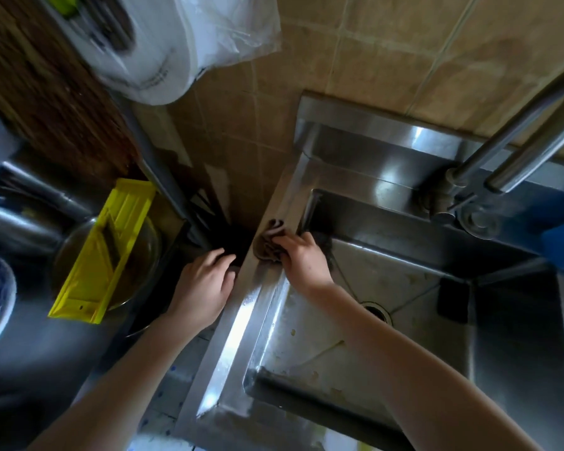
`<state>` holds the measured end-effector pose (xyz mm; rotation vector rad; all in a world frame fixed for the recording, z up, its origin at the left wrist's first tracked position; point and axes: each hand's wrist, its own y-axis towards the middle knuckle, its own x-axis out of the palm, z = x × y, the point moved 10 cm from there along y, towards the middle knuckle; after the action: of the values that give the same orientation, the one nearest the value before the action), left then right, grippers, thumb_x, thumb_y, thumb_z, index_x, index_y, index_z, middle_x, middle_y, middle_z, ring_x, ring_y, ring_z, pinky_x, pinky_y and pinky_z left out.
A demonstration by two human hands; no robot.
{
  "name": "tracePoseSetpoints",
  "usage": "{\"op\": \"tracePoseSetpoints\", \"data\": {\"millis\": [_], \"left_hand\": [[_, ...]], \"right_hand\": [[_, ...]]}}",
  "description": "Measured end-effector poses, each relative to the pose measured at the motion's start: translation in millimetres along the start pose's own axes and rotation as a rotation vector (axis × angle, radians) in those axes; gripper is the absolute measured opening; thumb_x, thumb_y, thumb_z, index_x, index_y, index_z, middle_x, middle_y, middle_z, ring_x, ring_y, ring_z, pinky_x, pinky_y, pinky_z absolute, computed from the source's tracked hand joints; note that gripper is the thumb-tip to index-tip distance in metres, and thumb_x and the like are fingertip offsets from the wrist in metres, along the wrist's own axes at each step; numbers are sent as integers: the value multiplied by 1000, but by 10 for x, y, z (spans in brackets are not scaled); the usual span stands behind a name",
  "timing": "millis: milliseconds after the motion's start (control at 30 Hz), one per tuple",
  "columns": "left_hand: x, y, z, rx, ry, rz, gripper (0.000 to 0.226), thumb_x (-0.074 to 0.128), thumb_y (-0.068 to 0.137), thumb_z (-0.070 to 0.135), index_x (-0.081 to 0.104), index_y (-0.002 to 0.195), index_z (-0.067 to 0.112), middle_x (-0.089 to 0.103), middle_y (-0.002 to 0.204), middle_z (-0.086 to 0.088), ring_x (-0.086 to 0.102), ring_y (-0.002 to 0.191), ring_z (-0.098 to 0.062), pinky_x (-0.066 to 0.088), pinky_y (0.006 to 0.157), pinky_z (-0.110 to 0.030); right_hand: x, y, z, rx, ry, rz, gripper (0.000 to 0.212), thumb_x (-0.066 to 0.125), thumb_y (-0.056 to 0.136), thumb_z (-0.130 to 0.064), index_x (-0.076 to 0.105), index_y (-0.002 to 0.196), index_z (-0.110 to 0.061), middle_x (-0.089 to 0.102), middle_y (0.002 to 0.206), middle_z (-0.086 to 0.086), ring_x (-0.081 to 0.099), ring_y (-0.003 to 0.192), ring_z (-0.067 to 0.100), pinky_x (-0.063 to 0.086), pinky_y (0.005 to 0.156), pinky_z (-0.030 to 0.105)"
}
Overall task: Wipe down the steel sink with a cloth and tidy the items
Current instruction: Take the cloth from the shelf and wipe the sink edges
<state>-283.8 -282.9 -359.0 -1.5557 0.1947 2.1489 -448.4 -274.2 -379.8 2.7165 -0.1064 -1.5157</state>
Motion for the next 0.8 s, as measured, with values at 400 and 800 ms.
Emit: {"op": "tracePoseSetpoints", "data": {"millis": [400,800], "left_hand": [[211,-888,-87,-175,-6,43,36,54,92,26,58,125,11,54,132,-11,54,117,-31,41,96,-42],[349,-1256,-96,-179,19,24,41,51,92,26,48,132,16,51,135,-8,52,119,-27,42,99,-40]], "right_hand": [[227,-806,-468,-176,98,-80,46,59,76,3,64,118,-15,57,134,4,52,88,32,54,73,41],[15,-134,-8,65,99,-40,38,53,87,-5,63,121,-20,68,108,11,53,100,33,48,84,37]]}}
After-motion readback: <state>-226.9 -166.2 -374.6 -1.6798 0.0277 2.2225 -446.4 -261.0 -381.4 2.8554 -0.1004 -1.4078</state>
